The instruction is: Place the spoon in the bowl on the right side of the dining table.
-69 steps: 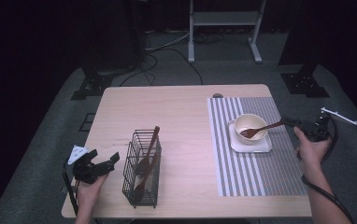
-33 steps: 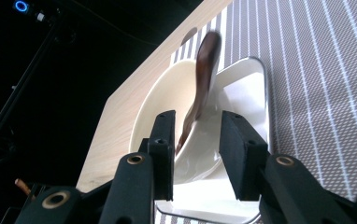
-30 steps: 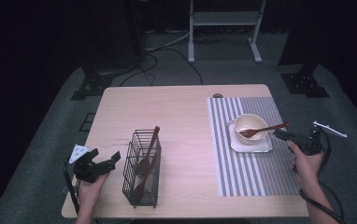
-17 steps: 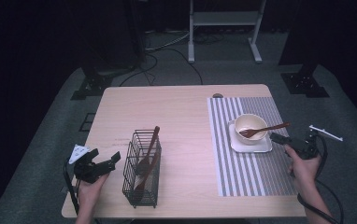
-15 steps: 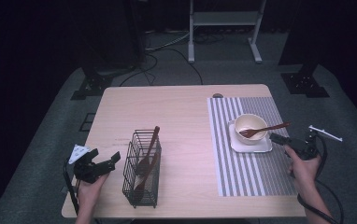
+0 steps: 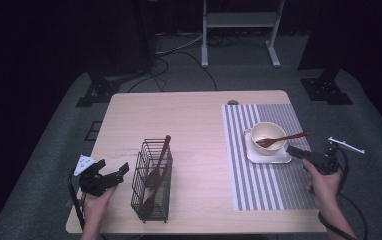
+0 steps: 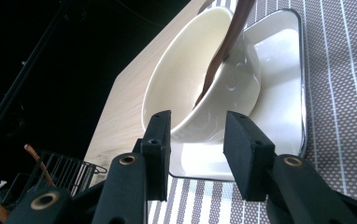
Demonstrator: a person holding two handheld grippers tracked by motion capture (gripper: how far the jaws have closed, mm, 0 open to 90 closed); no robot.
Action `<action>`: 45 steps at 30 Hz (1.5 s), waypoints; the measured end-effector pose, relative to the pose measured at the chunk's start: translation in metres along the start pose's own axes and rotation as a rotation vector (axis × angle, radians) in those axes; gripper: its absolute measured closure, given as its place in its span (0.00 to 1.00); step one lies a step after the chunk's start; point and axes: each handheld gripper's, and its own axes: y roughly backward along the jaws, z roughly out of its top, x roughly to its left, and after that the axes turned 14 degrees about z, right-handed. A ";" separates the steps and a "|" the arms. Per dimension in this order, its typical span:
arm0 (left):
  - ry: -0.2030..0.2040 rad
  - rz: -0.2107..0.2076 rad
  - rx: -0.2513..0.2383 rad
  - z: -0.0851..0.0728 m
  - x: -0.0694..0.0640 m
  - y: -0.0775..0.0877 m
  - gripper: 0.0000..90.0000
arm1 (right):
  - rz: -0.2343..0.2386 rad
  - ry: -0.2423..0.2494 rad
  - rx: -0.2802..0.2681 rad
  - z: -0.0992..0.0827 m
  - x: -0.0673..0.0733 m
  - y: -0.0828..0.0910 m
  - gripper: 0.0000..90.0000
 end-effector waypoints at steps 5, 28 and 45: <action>-0.002 0.000 -0.002 0.000 0.000 0.000 0.00 | 0.001 0.005 0.009 -0.005 0.001 0.001 0.67; -0.002 0.002 -0.003 0.000 0.000 0.000 0.00 | 0.007 0.047 0.053 -0.026 0.010 -0.001 0.61; -0.001 0.002 -0.004 0.000 0.000 0.001 0.00 | 0.015 0.102 0.114 -0.042 0.023 -0.006 0.46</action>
